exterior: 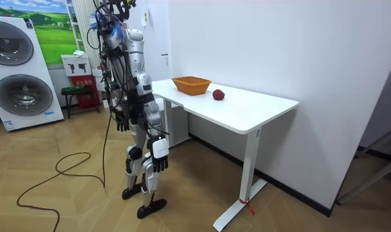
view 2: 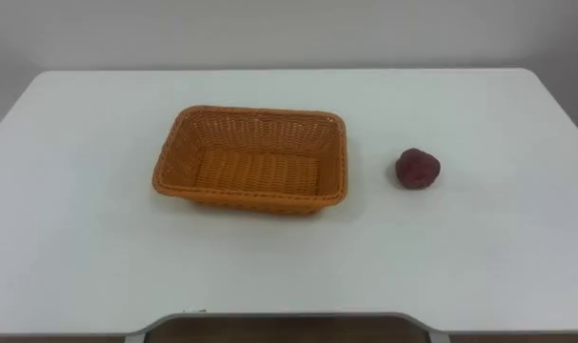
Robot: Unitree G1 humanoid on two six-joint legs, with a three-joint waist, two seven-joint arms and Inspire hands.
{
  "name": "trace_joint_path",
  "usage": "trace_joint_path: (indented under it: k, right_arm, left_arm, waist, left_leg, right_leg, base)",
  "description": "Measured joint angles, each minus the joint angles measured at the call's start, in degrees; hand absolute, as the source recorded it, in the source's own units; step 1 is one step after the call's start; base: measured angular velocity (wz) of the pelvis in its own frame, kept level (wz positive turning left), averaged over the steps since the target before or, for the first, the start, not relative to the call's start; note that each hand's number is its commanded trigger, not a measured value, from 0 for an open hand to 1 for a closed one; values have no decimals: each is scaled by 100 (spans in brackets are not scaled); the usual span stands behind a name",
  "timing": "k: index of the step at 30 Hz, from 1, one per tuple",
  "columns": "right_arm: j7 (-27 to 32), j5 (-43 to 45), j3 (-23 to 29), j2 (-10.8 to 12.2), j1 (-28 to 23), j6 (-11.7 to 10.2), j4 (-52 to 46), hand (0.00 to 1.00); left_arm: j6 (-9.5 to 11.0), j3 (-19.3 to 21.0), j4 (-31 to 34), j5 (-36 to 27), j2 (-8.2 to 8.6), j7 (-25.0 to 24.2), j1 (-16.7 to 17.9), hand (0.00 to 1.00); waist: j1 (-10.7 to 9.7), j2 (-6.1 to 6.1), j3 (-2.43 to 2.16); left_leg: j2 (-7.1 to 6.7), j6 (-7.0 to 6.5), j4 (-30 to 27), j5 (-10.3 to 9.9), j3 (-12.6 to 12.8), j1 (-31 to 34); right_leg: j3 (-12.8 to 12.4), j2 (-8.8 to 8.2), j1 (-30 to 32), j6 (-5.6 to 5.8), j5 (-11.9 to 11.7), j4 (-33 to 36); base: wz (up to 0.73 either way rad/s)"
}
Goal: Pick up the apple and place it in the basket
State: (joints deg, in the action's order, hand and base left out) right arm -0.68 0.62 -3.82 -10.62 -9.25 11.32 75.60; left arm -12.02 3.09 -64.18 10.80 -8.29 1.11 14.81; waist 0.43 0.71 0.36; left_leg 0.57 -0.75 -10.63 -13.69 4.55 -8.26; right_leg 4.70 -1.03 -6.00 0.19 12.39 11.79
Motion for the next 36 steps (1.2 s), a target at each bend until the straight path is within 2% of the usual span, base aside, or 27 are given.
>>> trace_joint_path:
  k: [9, 12, 15, 17, 19, 21, 23, 26, 28, 31, 33, 36]
  right_arm:
    - [144, -116, 36, -1, 29, 3, 2, 0]
    - [321, -743, 410, 1, 34, 0, -6, 0]
    - [690, -1927, 996, 4, 27, -78, -24, 0]
    - [983, -3422, 1653, -2, 20, -140, -152, 0]
    - [1258, -4339, 2279, -3, -13, -151, -507, 0]
    - [1549, -5180, 2676, -23, -75, -254, -983, 0]
    - [1998, -5970, 3260, -60, 24, -491, -1533, 0]
    - [2578, -6595, 3797, -240, 293, -806, -1948, 0]
    - [2881, -6900, 4021, -325, 417, -967, -2194, 0]
    - [3445, -6982, 4355, -429, 533, -1189, -2736, 0]
    - [3855, -6954, 4389, -502, 535, -1374, -3237, 0]
    - [4372, -6424, 4397, -576, 542, -1590, -4083, 0]
  left_arm:
    - [-11, 13, -5, 1, 16, 77, -37, 0]
    - [-8, 156, 2, 4, 21, 80, -10, 0]
    - [-5, 327, -4, -6, 16, 125, 7, 0]
    - [47, 489, 20, -6, 22, 166, 57, 0]
    - [122, 740, 35, -13, 28, 178, 152, 0]
    - [150, 1006, 157, -31, 27, 205, 232, 0]
    - [345, 1240, 186, -109, -23, 258, 298, 0]
    - [512, 1295, 300, -106, -78, 359, 404, 0]
    - [535, 1376, 408, -109, -96, 358, 455, 0]
    - [610, 1450, 451, -110, -154, 357, 462, 0]
    - [651, 1445, 451, -147, -156, 359, 476, 0]
    - [722, 1441, 451, -102, -158, 367, 478, 0]
  waist:
    - [2, -10, -8]
    - [-2, -4, -10]
    - [-31, 3, -11]
    - [-82, 31, -17]
    - [-191, 51, -22]
    - [-290, 52, -23]
    - [-336, 77, -33]
    - [-463, 120, -33]
    - [-487, 176, -34]
    - [-508, 238, -28]
    - [-500, 242, -30]
    - [-534, 253, -26]
  left_leg:
    - [2, 0, 2, -3, 3, 1]
    - [4, 0, 13, -3, 16, -35]
    - [3, 1, 16, -3, 15, -49]
    - [0, 0, 19, -3, 13, -87]
    - [-3, 0, 46, -3, 18, -112]
    - [-3, 0, 89, -3, 25, -137]
    - [-1, 0, 93, -3, 93, -123]
    - [-10, 0, 58, -3, 133, -85]
    - [-10, 0, 18, -3, 139, -29]
    - [-4, 0, -10, -2, 142, 27]
    - [-12, 0, -16, -2, 143, 60]
    - [-9, -1, -10, -1, 143, 78]
  right_leg:
    - [2, 5, 8, -1, -1, -2]
    - [-4, 5, 9, -1, -1, 3]
    - [3, 3, -43, -1, -1, -7]
    - [5, 1, -78, 0, -1, -10]
    - [2, -1, -85, 4, 19, -3]
    - [-4, 0, -84, 4, 23, 0]
    - [-69, 7, -12, 5, 22, 42]
    - [-86, -5, 31, 8, 21, 81]
    - [-86, -8, 73, 8, 22, 83]
    - [-123, 4, 135, 5, 20, 88]
    - [-124, -1, 154, 7, 21, 90]
    - [-123, 3, 197, 8, 19, 107]
  base:
    - [0]
    - [0]
    - [0]
    - [0]
    - [-2]
    - [-2]
    - [-14]
    - [-8]
    - [0]
    - [0]
    - [0]
    - [0]
